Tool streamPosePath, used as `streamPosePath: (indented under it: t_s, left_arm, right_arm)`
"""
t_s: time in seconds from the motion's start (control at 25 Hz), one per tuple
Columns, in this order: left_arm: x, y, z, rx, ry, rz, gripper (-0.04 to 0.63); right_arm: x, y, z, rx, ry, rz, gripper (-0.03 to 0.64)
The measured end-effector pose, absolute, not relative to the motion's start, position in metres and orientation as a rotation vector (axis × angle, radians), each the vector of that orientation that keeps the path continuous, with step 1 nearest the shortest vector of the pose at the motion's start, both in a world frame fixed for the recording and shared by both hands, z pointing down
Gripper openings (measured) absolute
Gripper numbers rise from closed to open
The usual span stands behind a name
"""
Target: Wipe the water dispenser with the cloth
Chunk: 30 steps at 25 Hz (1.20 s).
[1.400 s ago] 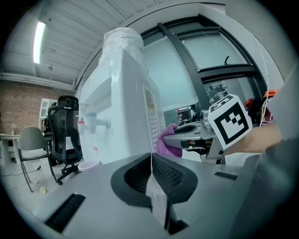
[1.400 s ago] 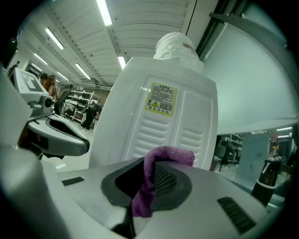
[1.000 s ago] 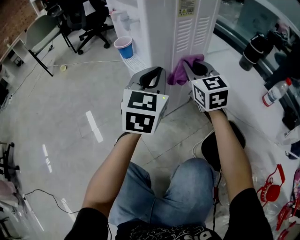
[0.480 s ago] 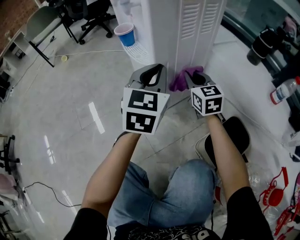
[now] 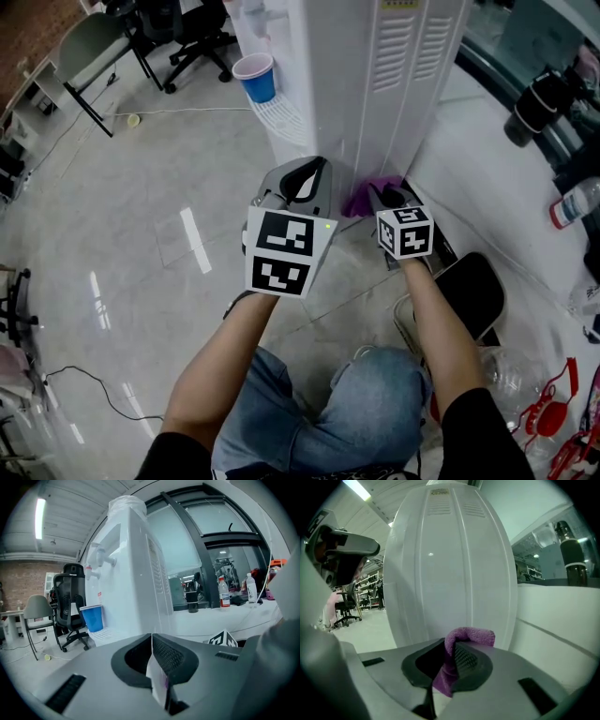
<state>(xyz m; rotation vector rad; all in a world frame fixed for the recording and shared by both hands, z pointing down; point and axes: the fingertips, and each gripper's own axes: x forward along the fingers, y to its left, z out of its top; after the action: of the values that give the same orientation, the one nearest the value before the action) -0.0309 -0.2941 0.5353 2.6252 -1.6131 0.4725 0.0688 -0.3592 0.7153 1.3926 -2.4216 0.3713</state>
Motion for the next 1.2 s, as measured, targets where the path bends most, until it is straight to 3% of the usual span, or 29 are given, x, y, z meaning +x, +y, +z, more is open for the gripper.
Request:
streamPosePath:
  t_s: [0.32,1.2]
  left_arm:
    - [-0.037,-0.296,0.520,2.623,-1.626,0.439,0.029]
    - [-0.052,-0.311,0.359,2.725,-1.683,0.230,0.028]
  right_arm:
    - [0.072,-0.349,0.678,1.388,-2.475,0.347,0.032]
    - [0.048,-0.315,0.311,1.342,-2.761,-0.318,0.032]
